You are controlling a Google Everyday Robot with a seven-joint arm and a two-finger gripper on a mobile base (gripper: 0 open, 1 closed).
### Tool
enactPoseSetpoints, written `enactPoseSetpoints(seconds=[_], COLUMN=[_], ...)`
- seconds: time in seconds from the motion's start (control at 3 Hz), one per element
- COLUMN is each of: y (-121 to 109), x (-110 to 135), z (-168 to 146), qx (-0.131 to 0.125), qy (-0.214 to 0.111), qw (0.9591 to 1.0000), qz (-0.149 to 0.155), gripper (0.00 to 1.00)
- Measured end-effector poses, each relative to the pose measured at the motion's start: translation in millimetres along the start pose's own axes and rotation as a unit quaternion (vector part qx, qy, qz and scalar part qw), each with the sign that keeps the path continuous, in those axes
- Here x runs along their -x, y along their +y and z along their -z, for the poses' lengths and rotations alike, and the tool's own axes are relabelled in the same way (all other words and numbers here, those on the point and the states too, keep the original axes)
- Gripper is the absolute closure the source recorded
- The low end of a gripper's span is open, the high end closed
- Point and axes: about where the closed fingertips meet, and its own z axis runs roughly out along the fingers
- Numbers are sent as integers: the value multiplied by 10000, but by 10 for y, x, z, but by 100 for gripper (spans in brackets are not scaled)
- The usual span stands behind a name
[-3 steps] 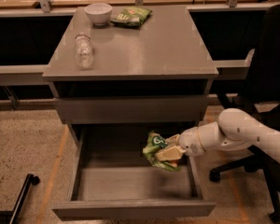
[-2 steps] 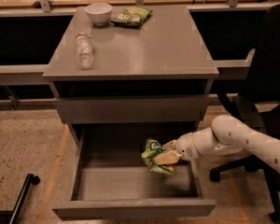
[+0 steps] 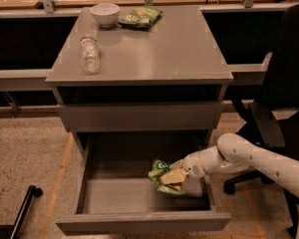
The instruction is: Place green rice chip bag into middle drawer
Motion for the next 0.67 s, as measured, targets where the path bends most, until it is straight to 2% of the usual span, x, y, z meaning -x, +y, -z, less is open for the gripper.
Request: enactPoseSetpoints(seconds=[0.33, 0.67], y=[-41, -33], x=[-49, -51], z=[-66, -91], qx=[9, 30], qy=[-18, -12], qw=[10000, 10000], qz=[-79, -81], gripper=[15, 0])
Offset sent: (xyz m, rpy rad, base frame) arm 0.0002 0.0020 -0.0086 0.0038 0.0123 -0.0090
